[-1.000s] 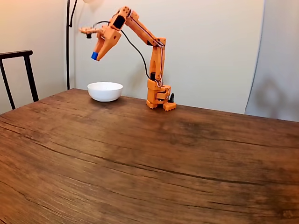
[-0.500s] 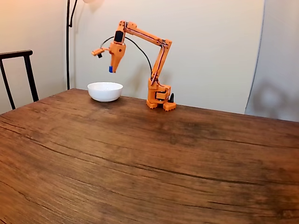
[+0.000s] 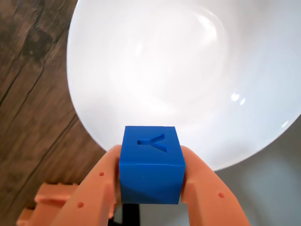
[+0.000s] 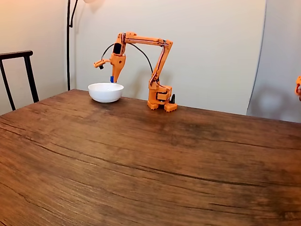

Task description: Grasp the cube and drop it in the bowl

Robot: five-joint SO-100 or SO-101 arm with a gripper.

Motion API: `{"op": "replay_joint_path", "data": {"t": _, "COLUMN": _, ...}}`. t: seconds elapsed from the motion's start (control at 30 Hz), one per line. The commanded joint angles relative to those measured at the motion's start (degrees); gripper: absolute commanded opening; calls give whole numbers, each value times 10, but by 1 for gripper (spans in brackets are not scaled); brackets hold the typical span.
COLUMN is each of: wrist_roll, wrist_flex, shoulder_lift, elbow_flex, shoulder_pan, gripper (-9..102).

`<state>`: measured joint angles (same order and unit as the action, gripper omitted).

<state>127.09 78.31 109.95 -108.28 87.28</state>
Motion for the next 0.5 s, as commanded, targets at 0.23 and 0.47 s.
{"op": "replay_joint_path", "data": {"t": 0.23, "wrist_roll": 18, "wrist_flex": -76, "shoulder_lift": 12, "elbow_flex": -64, "shoulder_pan": 18, "gripper": 16}}
{"op": "replay_joint_path", "data": {"t": 0.47, "wrist_roll": 72, "wrist_flex": -76, "shoulder_lift": 12, "elbow_flex": -62, "shoulder_pan": 47, "gripper": 25}}
